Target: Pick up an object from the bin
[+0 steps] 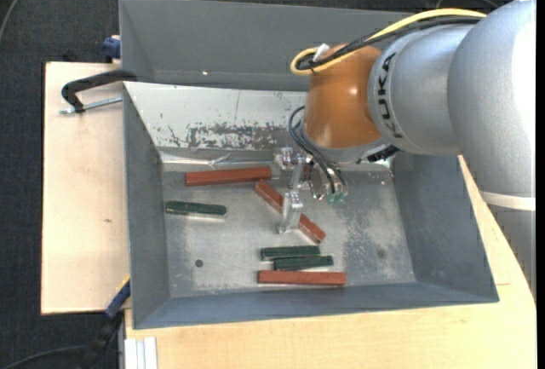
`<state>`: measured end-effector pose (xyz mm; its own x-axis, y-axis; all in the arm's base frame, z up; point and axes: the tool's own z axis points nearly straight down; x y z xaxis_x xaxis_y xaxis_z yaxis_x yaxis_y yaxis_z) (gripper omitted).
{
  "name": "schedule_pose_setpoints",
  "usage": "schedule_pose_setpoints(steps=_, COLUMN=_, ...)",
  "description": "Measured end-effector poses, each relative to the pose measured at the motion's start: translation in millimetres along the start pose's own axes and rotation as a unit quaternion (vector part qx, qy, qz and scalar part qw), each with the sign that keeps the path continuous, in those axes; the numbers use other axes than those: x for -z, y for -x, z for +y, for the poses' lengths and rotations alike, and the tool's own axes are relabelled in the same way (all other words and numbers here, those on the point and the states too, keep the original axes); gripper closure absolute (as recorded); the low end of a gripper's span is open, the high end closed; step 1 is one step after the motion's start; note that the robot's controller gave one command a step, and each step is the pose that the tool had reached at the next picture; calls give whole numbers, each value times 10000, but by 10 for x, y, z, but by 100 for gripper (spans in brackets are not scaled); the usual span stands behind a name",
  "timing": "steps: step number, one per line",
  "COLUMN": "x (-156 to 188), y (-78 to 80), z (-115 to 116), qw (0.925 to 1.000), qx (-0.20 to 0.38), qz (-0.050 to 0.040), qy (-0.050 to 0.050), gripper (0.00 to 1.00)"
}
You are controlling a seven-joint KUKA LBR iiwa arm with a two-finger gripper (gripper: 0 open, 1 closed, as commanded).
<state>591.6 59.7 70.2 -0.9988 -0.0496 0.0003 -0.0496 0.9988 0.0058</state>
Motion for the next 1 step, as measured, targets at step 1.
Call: schedule_pose_setpoints(steps=1, x=10, y=10, z=11, qw=10000, qx=5, qz=-15, qy=-21, gripper=0)
